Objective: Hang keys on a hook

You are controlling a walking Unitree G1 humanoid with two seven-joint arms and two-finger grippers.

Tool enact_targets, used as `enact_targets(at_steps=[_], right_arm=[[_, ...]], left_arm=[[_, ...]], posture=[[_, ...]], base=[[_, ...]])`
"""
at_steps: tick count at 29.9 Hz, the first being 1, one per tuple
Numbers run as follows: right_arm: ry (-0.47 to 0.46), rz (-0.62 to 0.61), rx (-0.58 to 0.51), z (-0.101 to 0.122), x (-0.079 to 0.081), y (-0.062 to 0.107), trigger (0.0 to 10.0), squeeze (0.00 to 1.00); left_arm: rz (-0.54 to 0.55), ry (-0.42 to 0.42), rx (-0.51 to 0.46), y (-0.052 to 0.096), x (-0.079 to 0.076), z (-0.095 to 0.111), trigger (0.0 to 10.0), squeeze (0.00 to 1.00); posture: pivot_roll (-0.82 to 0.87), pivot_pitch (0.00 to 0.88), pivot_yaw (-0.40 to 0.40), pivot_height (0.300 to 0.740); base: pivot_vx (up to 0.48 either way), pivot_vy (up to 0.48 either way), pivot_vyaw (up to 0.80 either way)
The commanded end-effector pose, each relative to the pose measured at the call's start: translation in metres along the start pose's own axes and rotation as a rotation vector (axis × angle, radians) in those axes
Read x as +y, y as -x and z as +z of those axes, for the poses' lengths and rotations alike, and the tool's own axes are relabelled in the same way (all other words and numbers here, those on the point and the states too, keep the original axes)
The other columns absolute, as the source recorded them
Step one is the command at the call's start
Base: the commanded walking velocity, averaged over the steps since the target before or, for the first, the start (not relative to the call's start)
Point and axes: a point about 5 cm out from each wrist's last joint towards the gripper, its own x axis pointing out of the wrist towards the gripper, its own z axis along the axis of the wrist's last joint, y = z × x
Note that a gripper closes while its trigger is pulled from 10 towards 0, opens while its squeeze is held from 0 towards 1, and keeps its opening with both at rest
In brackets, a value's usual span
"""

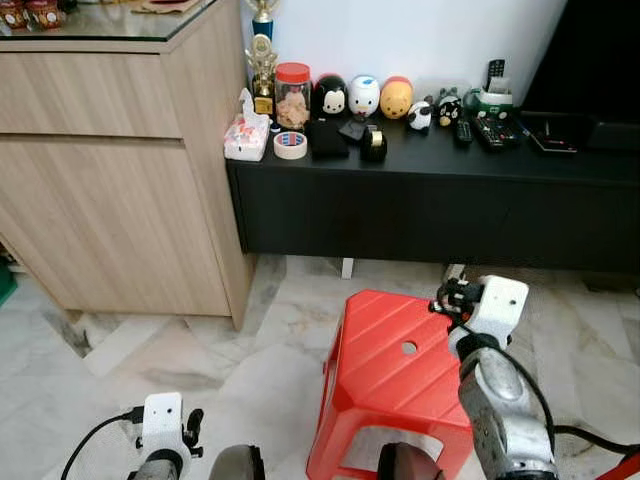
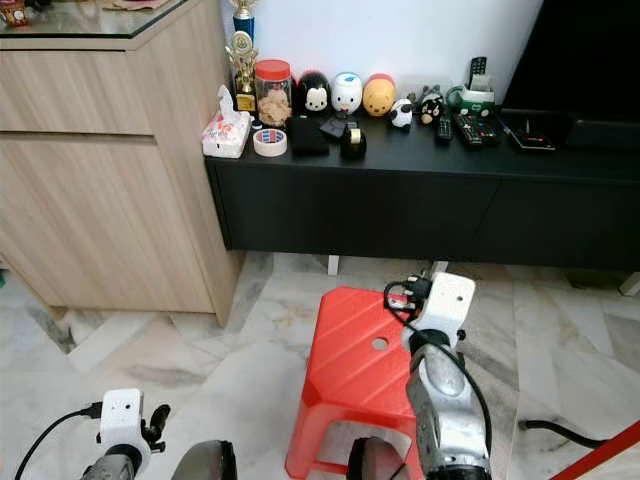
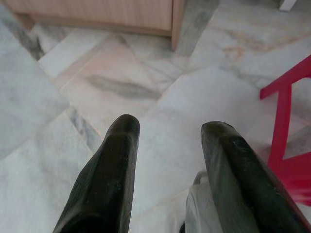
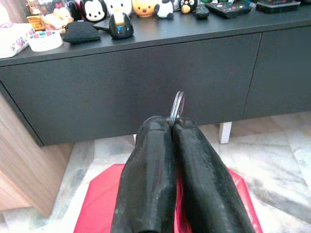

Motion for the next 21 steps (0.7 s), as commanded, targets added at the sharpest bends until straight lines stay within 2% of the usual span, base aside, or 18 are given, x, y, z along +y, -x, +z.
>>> enact_targets(at_steps=[1,8,17,21], right_arm=[[0.023,-0.008,-0.047,0.010,-0.004,0.000,10.0,0.00],[0.010,-0.014,-0.069,0.010,-0.004,0.001,10.0,0.00],[0.016,-0.010,-0.080,0.011,-0.003,0.001,10.0,0.00],[-0.004,-0.018,-0.107,0.013,-0.002,0.002,10.0,0.00]], left_arm=[[0.011,0.014,0.028,0.000,-0.001,-0.003,10.0,0.00],[0.027,0.022,0.100,0.007,-0.001,-0.020,10.0,0.00],[0.030,0.022,0.151,0.013,-0.001,-0.032,10.0,0.00],[0.032,0.024,0.178,0.015,0.001,-0.037,10.0,0.00]], posture=[[0.04,0.000,-0.074,0.630],[0.04,0.000,-0.072,0.685],[0.04,0.000,-0.068,0.735],[0.04,0.000,-0.068,0.735]], base=[[0.000,0.000,0.00],[0.000,0.000,0.00],[0.000,0.000,0.00],[0.000,0.000,0.00]])
